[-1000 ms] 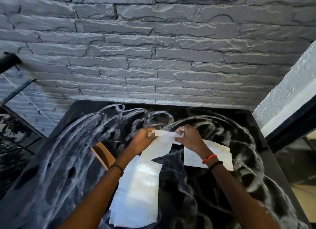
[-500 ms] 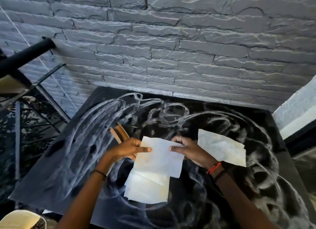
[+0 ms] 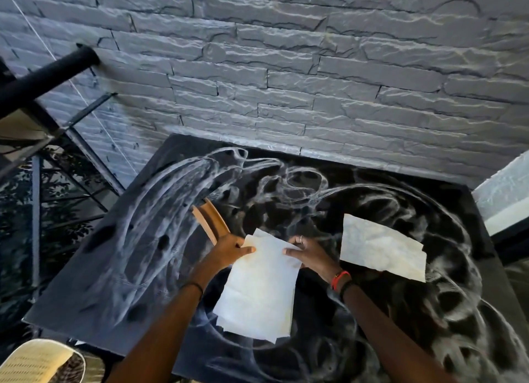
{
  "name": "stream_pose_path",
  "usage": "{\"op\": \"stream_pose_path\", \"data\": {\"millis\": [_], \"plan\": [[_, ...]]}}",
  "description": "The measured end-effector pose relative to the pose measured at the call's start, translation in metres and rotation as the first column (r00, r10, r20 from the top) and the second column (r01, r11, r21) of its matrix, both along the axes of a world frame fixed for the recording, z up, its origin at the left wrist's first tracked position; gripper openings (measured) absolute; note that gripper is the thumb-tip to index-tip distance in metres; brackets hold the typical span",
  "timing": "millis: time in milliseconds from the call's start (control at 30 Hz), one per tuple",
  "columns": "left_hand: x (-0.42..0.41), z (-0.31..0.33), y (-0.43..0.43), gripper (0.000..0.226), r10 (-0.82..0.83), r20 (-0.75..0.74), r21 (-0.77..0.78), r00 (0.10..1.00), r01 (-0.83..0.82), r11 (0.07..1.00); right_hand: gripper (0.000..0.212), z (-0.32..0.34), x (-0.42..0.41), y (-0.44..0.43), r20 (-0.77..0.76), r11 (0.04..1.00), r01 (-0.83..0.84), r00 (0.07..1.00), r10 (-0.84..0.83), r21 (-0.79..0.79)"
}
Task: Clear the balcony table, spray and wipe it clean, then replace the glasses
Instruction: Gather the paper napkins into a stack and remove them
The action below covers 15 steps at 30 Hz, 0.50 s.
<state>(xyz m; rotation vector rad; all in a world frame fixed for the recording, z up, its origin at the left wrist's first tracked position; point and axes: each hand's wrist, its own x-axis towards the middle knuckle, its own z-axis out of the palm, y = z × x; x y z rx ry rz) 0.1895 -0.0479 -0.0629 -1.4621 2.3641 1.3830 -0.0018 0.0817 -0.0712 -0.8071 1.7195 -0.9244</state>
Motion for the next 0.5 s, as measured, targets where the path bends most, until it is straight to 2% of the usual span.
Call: {"op": "stream_pose_path", "data": {"millis": [133,200,267,367,433,500], "plan": [[-0.009,-0.010,0.004,0.022,0.004,0.030,-0.071,1.000,-0.002,0.998,0.016,-0.018,0.000,-0.016,-0.174,1.000,0.018,0.985,-0.016,0.008],[-0.014,-0.019,0.002,0.032,0.003,0.033,-0.092,0.999,0.000,0.996,0.011,-0.026,0.000,-0.024,-0.273,1.000,0.017,0.962,-0.009,0.025],[-0.016,-0.019,0.004,0.039,-0.022,0.070,-0.147,0.997,0.032,0.989,0.012,-0.031,0.002,-0.028,-0.406,0.998,-0.013,0.913,0.036,0.060],[-0.022,-0.024,0.004,0.046,-0.136,0.153,-0.302,0.979,0.178,0.937,0.028,-0.035,0.004,-0.029,-0.599,0.993,-0.064,0.793,0.112,0.101],[-0.027,-0.022,0.006,0.051,-0.149,0.167,-0.401,0.975,0.205,0.893,0.037,-0.034,0.005,-0.028,-0.645,0.992,-0.068,0.755,0.118,0.103],[-0.034,-0.016,0.007,0.053,-0.141,0.147,-0.501,0.979,0.197,0.843,0.042,-0.030,0.003,-0.027,-0.631,0.997,-0.032,0.772,0.072,0.076]]}}
